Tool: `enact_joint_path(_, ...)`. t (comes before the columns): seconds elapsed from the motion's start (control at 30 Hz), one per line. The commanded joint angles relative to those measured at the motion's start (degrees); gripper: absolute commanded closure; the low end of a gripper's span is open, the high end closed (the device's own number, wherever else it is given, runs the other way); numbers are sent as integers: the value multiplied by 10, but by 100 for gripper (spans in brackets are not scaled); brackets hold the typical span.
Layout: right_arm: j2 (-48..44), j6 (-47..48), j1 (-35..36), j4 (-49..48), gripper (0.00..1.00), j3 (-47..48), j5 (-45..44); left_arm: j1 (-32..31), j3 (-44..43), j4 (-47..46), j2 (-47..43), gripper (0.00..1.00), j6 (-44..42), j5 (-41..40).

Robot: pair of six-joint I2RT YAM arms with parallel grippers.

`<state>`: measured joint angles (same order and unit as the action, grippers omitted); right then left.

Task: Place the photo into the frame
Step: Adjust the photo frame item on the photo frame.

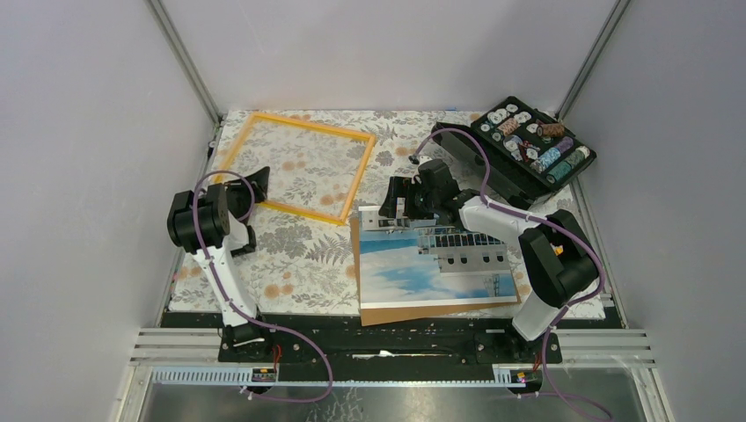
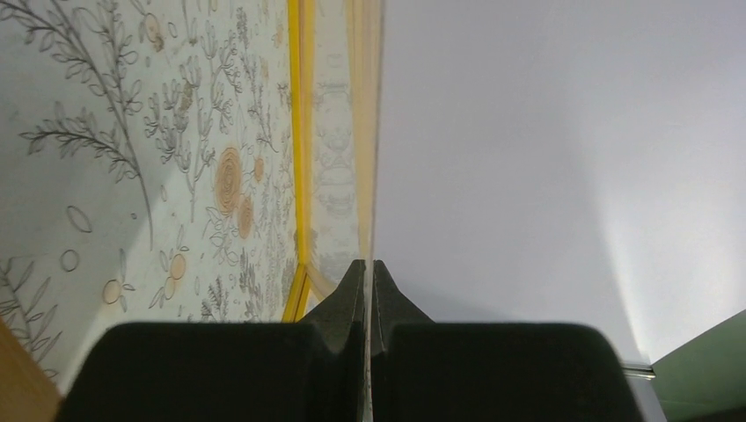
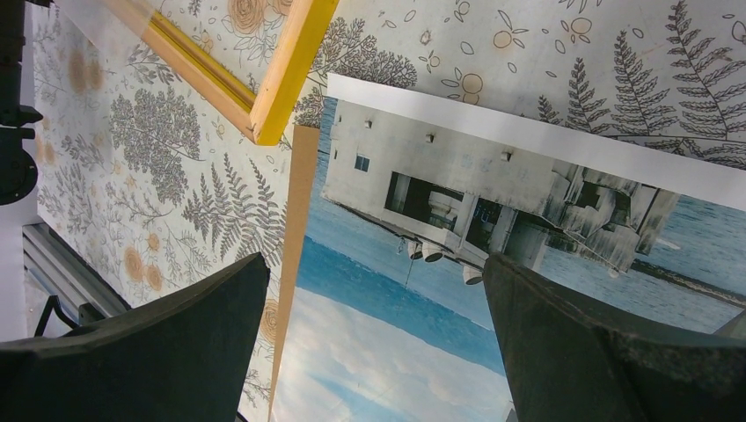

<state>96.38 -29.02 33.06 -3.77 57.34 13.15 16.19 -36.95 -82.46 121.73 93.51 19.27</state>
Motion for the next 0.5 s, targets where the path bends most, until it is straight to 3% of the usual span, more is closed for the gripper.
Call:
enact_joint_path(0.0, -2, -4, 1, -22, 0, -1, 8, -4, -25, -100, 4, 100, 21, -2)
enact_joint_path(0.47, 0, -7, 1, -26, 0, -3, 10, -20, -44, -99, 31, 100, 33, -6)
